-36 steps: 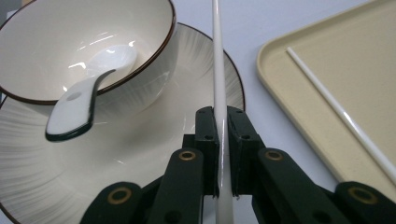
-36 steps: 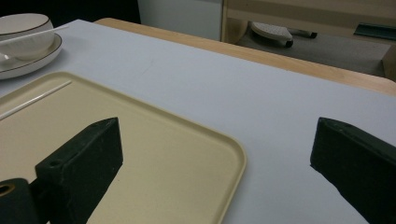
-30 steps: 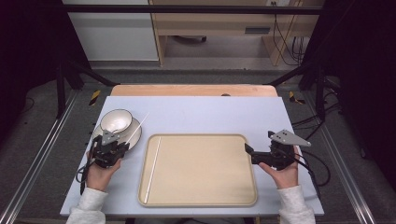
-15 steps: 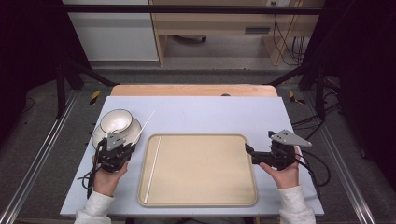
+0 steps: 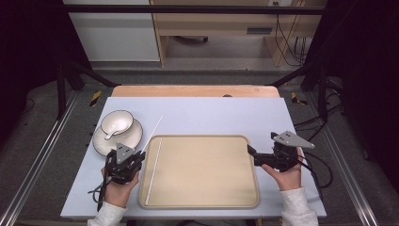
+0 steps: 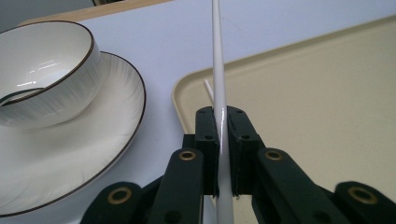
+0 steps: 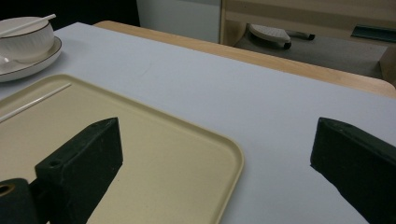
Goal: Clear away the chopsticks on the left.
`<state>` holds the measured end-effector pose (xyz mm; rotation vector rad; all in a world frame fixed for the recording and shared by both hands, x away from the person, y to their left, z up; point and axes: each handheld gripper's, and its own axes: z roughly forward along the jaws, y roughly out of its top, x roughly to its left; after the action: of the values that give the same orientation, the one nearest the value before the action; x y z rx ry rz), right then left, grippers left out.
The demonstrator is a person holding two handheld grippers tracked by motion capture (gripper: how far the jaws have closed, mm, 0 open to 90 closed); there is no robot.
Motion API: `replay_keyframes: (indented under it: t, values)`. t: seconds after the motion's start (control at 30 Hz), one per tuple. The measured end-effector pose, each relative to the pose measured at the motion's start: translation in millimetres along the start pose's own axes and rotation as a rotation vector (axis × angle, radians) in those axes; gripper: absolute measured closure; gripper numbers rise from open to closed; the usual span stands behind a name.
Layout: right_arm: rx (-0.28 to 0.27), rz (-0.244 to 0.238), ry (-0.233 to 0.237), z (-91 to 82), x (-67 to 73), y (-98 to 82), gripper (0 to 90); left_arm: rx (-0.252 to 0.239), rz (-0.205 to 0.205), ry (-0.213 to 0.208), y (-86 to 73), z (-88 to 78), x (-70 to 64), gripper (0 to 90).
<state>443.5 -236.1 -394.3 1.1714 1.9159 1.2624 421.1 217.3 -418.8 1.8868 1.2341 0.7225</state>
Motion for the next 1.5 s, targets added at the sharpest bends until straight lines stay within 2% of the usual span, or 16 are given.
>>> replay_keyframes:
  t: [0.23, 0.4, 0.53, 0.6, 0.77, 0.93, 1.03, 1.13, 1.23, 1.5]
  values:
    - [-0.004, 0.003, -0.002, -1.5, -0.5, 0.3, 2.7, -0.015, -0.024, -0.006, 0.6, -3.6, -12.8, 84.3]
    - [-0.004, 0.006, 0.002, -1.7, -0.2, 0.3, 2.7, -0.030, -0.057, 0.016, 1.9, -6.3, -21.4, 84.3]
    - [-0.008, 0.007, 0.004, -2.6, -0.3, 0.5, 2.7, -0.041, -0.100, 0.035, 1.0, -8.4, -29.3, 84.3]
    - [-0.013, 0.009, 0.007, -3.6, -0.8, 0.8, 2.7, -0.044, -0.117, 0.031, -1.3, -9.2, -32.6, 84.3]
    - [-0.019, 0.013, 0.007, -4.9, -1.4, 1.2, 2.8, -0.050, -0.143, 0.051, -12.0, -6.6, -41.4, 84.2]
    - [-0.011, 0.010, 0.007, -3.1, -0.6, 0.5, 2.8, -0.063, -0.204, 0.051, -24.7, -1.8, -47.0, 84.3]
    - [-0.005, 0.007, 0.009, -2.0, 0.1, 0.0, 2.8, -0.056, -0.221, 0.049, -30.6, 1.9, -50.6, 84.2]
    - [-0.005, 0.007, 0.009, -1.0, 0.9, -0.3, 2.9, -0.052, -0.225, 0.055, -34.8, 4.6, -54.4, 84.2]
    - [-0.001, 0.001, 0.010, -0.6, 0.7, -0.6, 2.9, -0.041, -0.234, 0.043, -40.0, 9.7, -59.4, 84.2]
    - [0.006, 0.002, 0.010, 1.6, 2.2, -1.4, 2.9, -0.003, -0.216, 0.045, -50.1, 19.6, -68.8, 84.3]
